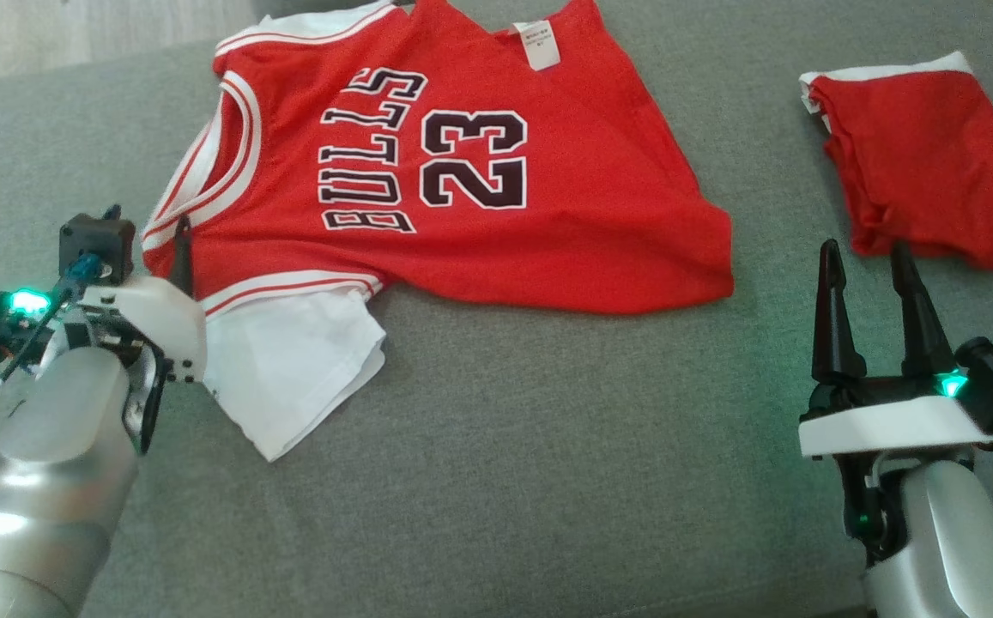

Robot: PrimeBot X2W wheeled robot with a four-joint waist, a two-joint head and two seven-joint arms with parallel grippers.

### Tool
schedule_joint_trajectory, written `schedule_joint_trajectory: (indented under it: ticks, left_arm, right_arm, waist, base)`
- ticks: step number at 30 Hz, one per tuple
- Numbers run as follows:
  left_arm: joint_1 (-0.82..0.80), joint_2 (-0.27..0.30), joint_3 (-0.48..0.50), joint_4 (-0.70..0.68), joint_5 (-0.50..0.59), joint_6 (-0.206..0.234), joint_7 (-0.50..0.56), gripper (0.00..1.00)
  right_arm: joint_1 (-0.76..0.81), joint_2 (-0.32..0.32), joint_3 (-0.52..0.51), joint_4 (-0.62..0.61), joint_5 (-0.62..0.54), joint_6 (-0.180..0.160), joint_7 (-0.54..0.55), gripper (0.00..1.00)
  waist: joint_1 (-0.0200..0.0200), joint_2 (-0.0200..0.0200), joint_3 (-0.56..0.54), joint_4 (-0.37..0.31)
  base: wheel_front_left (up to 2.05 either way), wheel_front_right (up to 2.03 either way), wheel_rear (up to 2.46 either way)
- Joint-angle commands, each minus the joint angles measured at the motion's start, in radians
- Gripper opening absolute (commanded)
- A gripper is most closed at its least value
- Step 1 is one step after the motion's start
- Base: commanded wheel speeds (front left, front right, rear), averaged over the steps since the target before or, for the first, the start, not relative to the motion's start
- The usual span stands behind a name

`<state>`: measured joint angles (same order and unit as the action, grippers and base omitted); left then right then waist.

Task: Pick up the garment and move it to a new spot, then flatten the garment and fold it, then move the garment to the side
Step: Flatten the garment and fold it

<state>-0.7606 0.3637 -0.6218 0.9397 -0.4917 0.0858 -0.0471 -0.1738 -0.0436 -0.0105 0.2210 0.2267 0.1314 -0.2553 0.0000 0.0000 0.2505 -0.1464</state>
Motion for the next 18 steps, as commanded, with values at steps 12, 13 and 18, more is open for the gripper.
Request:
schedule_joint_trajectory:
  ticks: [12,13,18]
  left_arm:
    - [0.047,-0.021,0.102,-0.172,-0.057,0.032,-0.205,1.00]
    - [0.068,-0.025,0.114,-0.204,-0.062,0.042,-0.209,1.00]
    - [0.208,-0.045,0.164,-0.404,-0.058,0.084,-0.214,1.00]
  right_arm:
    - [0.014,-0.007,-0.002,-0.043,-0.017,-0.001,-0.006,1.00]
    - [0.019,-0.007,-0.004,-0.043,-0.018,-0.001,-0.006,1.00]
    - [0.043,-0.007,-0.013,-0.045,-0.021,-0.001,-0.006,1.00]
  waist:
    - [0.0000,0.0000,-0.087,0.095]
    - [0.0000,0.0000,-0.096,0.105]
    - [0.0000,0.0000,-0.130,0.149]
  base:
    - [0.00,0.00,0.00]
    - [0.00,0.00,0.00]
    - [0.00,0.00,0.00]
